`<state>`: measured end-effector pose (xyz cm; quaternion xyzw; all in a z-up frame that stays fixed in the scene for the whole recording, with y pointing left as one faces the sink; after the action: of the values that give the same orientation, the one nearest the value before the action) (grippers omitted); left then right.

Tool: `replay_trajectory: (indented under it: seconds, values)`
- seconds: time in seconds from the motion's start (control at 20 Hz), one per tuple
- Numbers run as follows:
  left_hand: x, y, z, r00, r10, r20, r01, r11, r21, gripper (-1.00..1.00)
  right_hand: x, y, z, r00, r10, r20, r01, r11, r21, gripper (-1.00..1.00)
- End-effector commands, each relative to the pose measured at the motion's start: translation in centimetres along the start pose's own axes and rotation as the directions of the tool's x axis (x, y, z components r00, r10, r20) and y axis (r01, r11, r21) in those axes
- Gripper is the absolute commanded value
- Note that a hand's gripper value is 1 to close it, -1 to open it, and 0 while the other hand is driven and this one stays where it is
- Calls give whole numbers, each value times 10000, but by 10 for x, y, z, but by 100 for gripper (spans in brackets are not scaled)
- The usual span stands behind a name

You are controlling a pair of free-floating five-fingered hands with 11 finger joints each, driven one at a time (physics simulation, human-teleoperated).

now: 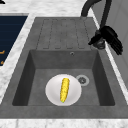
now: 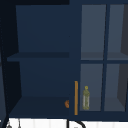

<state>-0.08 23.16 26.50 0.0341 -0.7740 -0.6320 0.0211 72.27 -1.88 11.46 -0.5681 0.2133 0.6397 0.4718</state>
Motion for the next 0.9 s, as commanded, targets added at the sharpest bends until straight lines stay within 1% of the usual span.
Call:
replay_trajectory:
  seconds: [0.0, 0.15, 0.3, 0.35, 0.4, 0.5, 0.55, 0.65, 0.7, 0.8, 0.85]
  values:
    - [0, 0, 0, 10000, 0, 0, 0, 10000, 0, 0, 0, 0, -2, 9997, -45, 226, 73, 9917, -1282, -100]
    - [0, 0, 0, 10000, 0, 0, 0, 10000, 0, 0, -2, 4, -4, 9994, -348, 91, 358, 9876, -1531, -100]
    - [0, 0, 0, 10000, 0, 0, 0, 10000, 0, 0, -2, 7, -1, 9996, -71, 289, 120, 9848, -1735, -100]
    - [0, 0, 0, 10000, 0, 0, 0, 10000, 0, 0, -2, 8, -1, 9994, -116, 320, 172, 9834, -1807, -100]
    - [0, 0, 0, 10000, 0, 0, 0, 10000, 0, 0, -2, 9, -1, 9988, -471, 113, 483, 9816, -1845, -100]
    - [0, 0, 0, 10000, 0, 0, 0, 10000, 0, 0, 2, 11, -1, 9984, -530, 192, 558, 9796, -1931, -100]
    - [0, 0, 0, 10000, 0, 0, 0, 10000, 0, 0, 10, 15, -3, 9987, -447, 243, 487, 9781, -2024, -100]
    - [0, 0, 0, 10000, 0, 0, 0, 10000, 0, 0, 19, 19, -3, 9991, -417, -106, 383, 9737, -2246, -100]
    - [0, 0, 0, 10000, 0, 0, 0, 10000, 0, 0, 20, 22, -3, 9992, -366, -142, 322, 9711, -2366, -100]
    - [0, 0, 0, 10000, 0, 0, 0, 10000, 0, 0, 17, 21, -2, 9985, -549, -9, 532, 9707, -2343, -100]
    - [0, 0, 0, 10000, 0, 0, 0, 10000, 0, 0, 13, 19, -2, 9967, -802, 121, 809, 9712, -2243, -100]
